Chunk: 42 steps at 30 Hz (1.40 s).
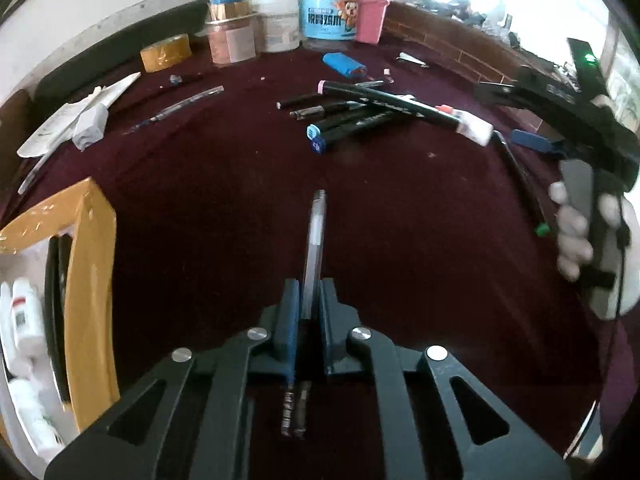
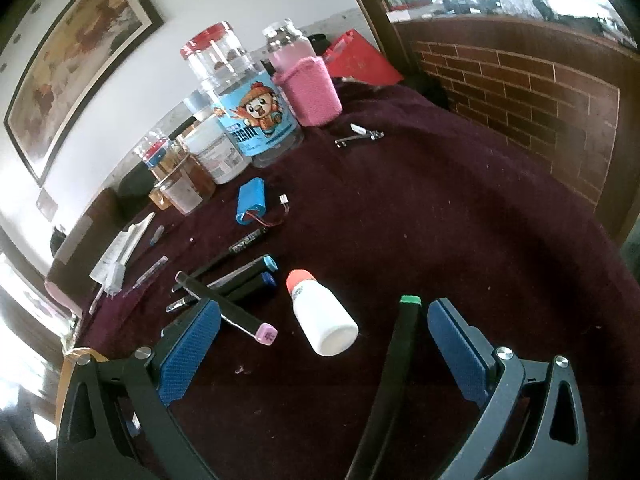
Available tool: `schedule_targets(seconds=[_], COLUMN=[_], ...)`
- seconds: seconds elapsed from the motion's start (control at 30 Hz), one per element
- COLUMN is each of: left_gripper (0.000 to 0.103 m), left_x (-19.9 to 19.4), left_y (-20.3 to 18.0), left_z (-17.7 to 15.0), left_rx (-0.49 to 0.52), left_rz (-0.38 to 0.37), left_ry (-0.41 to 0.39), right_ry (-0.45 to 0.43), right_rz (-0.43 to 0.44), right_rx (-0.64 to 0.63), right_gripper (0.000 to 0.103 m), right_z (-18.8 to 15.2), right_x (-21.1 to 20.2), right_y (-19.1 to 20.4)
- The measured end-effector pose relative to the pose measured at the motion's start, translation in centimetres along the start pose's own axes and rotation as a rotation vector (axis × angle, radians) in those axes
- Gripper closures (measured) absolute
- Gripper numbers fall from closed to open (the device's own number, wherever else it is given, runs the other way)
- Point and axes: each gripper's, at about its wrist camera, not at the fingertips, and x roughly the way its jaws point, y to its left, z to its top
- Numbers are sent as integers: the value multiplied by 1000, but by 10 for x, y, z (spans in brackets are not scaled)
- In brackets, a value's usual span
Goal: Organize rigid objects
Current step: 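Grasp a clear pen with the left tool and lift it, then grasp a black marker with a pink cap using the right tool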
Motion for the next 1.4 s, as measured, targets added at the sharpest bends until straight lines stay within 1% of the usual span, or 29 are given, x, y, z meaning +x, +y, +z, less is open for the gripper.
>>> schedule_targets(seconds=[0.13, 0.2, 0.23, 0.27, 0.33, 0.4, 0.43, 0.5, 0.6, 0.63, 0.7, 0.73, 0.77, 0.8, 0.83, 0.9, 0.97, 1.0, 1.1, 1.17, 1.33, 1.4], left_gripper=[96, 96, 96, 96, 96, 96, 96, 96, 96, 96, 96, 96, 96, 96, 96, 96, 96, 96, 97, 97, 97, 97], left_x=[-5, -5, -5, -5, -6, -5, -4, -4, -4, -4, -3, -3, -2, -2, -2, -2, -2, -3, -4, -8, -28, -36], left_y=[14, 15, 14, 13, 12, 17, 19, 22, 20, 20, 22, 22, 21, 21, 22, 22, 22, 22, 25, 28, 32, 34], left_z=[-11, -12, -11, -11, -12, -12, -12, -13, -12, -12, -12, -12, -11, -11, -11, -10, -10, -10, -11, -12, -19, -23], left_rx=[-118, -131, -133, -133, -144, -167, -181, -192, -186, -186, -187, -187, -186, -187, -187, -187, -187, -187, -197, -213, -246, -265], left_rz=[-70, -77, -76, -75, -83, -105, -118, -129, -122, -123, -126, -126, -126, -127, -127, -130, -130, -132, -150, -166, -213, -246], left_ry=[-41, -48, -48, -50, -54, -60, -64, -67, -68, -70, -73, -75, -78, -80, -82, -83, -84, -85, -90, -108, -158, -174], right_ry=[3, 3, 13, 25, 59, 99, 121, 152, 185, 192, 215, 233, 244, 257, 270, 260, 271, 276, 291, 290, 279, 276], right_rz=[39, 62, 64, 60, 63, 76, 73, 52, -16, -34, -70, -89, -105, -126, -150, -144, -123, -118, -97, -75, 10, 47], right_rx=[36, 47, 36, 12, -59, -140, -202, -310, -480, -511, -554, -569, -585, -594, -604, -602, -592, -588, -546, -498, -420, -401], right_gripper=[1, 2, 8, 15, 23, 25, 26, 26, 27, 29, 41, 50, 56, 59, 63, 70, 88, 90, 91, 91, 90, 90], right_z=[1, 3, 5, 7, 11, 15, 16, 17, 12, 9, 6, 5, 4, 3, 1, 1, 1, 1, 0, 0, -7, -12], right_x=[-2, -4, -4, -5, -6, -4, -1, 6, 25, 32, 47, 56, 64, 71, 78, 80, 81, 82, 79, 71, 35, 19], right_y=[-7, -8, -5, -1, 14, 32, 47, 72, 112, 120, 130, 133, 134, 134, 134, 135, 136, 136, 133, 129, 121, 120])
